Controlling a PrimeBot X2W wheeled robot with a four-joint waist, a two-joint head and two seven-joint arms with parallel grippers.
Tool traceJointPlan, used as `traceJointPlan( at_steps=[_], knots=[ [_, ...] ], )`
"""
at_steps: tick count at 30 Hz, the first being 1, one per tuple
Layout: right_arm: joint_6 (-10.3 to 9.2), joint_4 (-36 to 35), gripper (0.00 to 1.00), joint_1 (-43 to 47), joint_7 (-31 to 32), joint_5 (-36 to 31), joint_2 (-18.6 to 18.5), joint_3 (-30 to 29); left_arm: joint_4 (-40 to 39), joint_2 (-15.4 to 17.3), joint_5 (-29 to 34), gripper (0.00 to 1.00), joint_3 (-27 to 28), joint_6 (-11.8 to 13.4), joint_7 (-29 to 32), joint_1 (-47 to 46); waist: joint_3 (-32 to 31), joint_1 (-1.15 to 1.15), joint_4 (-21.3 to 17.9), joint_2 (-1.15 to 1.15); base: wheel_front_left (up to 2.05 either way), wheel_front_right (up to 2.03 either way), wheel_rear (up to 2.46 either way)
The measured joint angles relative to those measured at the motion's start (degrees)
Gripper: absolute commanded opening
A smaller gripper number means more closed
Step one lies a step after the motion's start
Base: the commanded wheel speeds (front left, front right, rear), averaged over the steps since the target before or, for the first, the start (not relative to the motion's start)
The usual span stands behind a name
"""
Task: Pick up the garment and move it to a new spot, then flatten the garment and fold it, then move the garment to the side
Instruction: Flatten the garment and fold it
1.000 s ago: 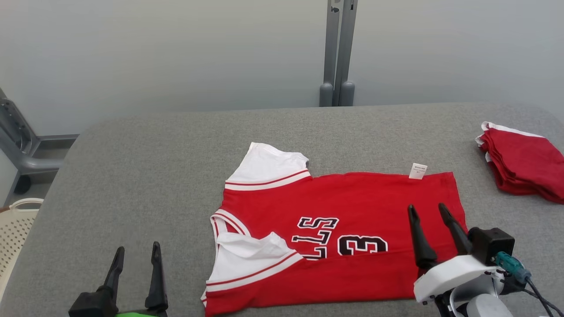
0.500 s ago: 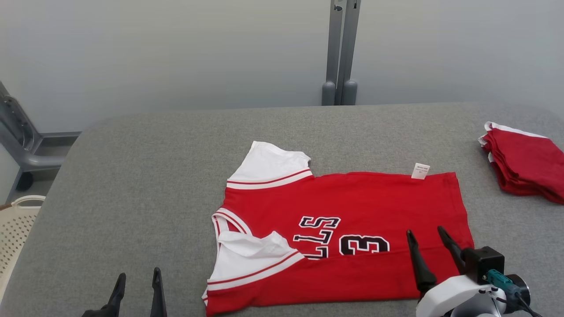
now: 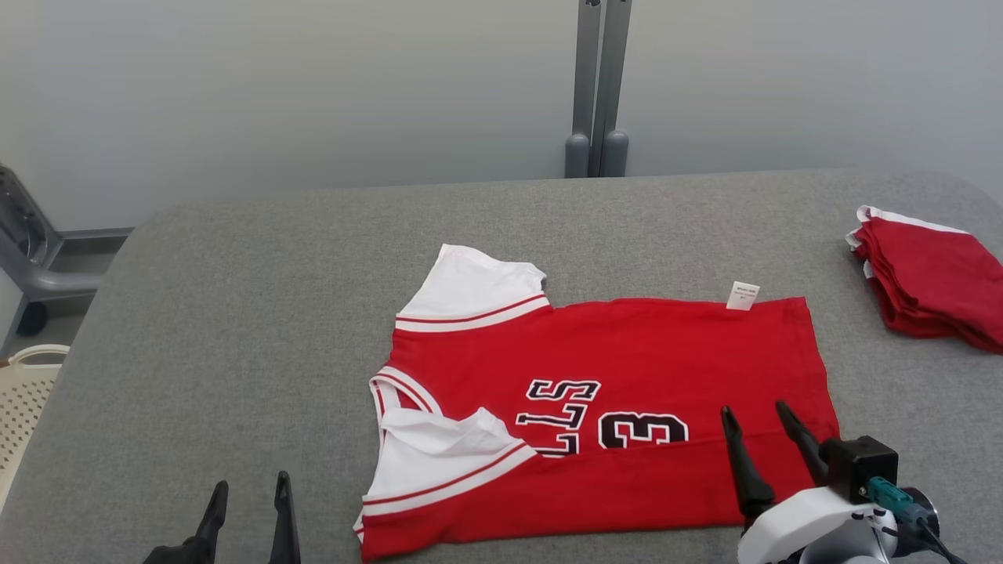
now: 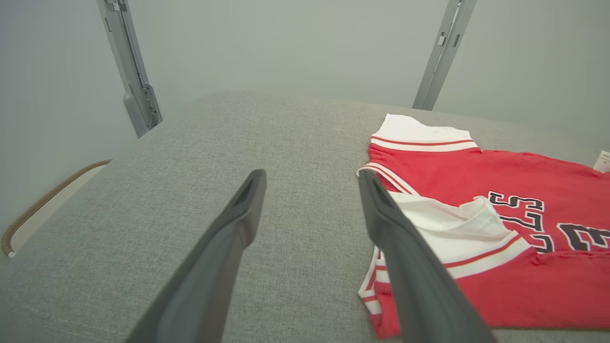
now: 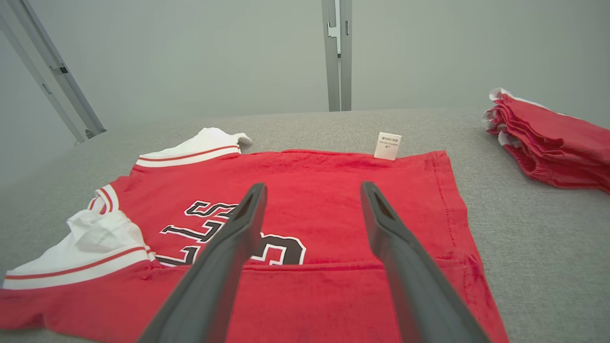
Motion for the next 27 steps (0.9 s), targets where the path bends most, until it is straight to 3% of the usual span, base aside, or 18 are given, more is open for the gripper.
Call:
traceJointPlan(
  at_steps=[6,13,20,21,26,27],
  knots=[
    [0.00,0.2,1.00,-0.5,0.3,0.8,0.0,0.5,-1.1,-0.1,0.0,1.00,-0.5,0.8,1.1,0.0,0.5,0.00,-0.1,0.00,0.00,0.00,0.00],
    [0.00,-0.6,1.00,-4.0,3.9,0.2,0.0,0.5,0.2,0.7,-0.1,1.00,-1.3,-1.0,2.2,-4.6,2.0,0.00,-0.7,0.00,0.00,0.00,0.00],
    [-0.01,-2.5,1.00,-11.2,15.3,-3.7,-0.4,0.2,2.5,0.9,-0.6,1.00,-3.7,-3.8,7.9,-14.3,5.0,0.00,-1.5,0.00,0.00,0.00,0.00],
    [0.00,-3.2,1.00,-14.8,19.5,-4.2,-1.6,0.5,3.9,1.0,-0.7,1.00,-4.1,-4.7,10.5,-19.6,6.6,0.00,-1.8,0.00,0.00,0.00,0.00],
    [0.00,-3.8,1.00,-22.3,27.3,-3.2,-5.0,2.2,7.3,0.9,-0.7,1.00,-4.9,-6.2,13.3,-29.9,10.3,0.00,-2.4,0.00,0.00,0.00,0.00],
    [0.00,-3.8,1.00,-25.9,31.4,-2.3,-6.6,3.5,9.3,1.0,-0.7,1.00,-5.2,-6.7,14.8,-34.9,12.3,0.00,-2.9,0.00,0.00,0.00,0.00]
  ],
)
